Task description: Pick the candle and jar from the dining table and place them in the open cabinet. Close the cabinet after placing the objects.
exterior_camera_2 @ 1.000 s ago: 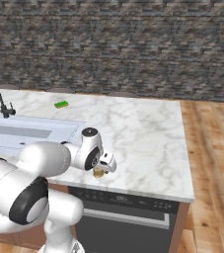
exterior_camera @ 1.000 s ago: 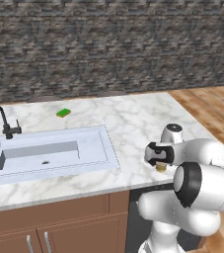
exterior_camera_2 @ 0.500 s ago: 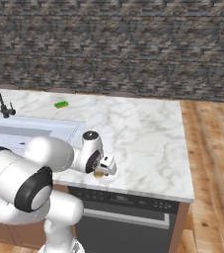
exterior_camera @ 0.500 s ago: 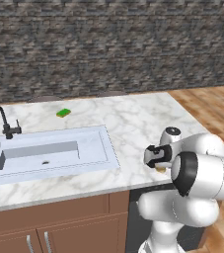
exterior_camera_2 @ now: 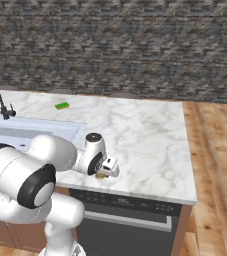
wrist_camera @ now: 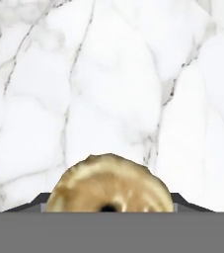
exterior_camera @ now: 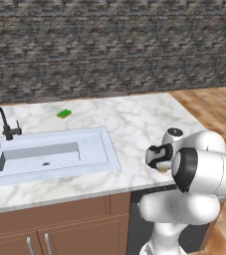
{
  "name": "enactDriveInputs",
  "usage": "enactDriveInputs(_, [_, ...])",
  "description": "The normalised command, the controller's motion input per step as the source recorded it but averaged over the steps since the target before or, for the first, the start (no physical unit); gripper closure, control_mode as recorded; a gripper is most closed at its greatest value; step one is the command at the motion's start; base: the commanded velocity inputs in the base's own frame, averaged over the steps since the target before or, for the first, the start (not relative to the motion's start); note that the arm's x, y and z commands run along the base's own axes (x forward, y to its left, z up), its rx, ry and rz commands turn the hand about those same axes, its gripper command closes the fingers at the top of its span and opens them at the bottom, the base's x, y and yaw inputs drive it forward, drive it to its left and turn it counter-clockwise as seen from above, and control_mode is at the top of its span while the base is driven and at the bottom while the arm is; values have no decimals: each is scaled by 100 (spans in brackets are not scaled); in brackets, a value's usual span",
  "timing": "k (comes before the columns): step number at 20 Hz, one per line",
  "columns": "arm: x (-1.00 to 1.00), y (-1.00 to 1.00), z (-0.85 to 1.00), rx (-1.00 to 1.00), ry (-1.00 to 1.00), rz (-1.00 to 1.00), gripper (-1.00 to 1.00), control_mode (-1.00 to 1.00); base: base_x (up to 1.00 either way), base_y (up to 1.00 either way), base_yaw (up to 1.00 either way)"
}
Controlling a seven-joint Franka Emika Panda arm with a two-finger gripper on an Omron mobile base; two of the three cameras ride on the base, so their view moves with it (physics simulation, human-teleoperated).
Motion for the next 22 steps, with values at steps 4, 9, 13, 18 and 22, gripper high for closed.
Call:
enactDriveInputs(4, [0, 0, 0, 0, 0, 0, 100, -100, 0, 0, 0])
enactDriveInputs(9, [-13, -12, 47, 0, -15, -6, 100, -100, 0, 0, 0])
enactDriveInputs(13, [-11, -45, 86, 0, -9, -15, 100, -100, 0, 0, 0])
enactDriveInputs(18, [0, -59, 85, -2, 0, -20, 100, -100, 0, 0, 0])
enactDriveInputs(22, [0, -62, 71, -2, 0, -22, 100, -100, 0, 0, 0])
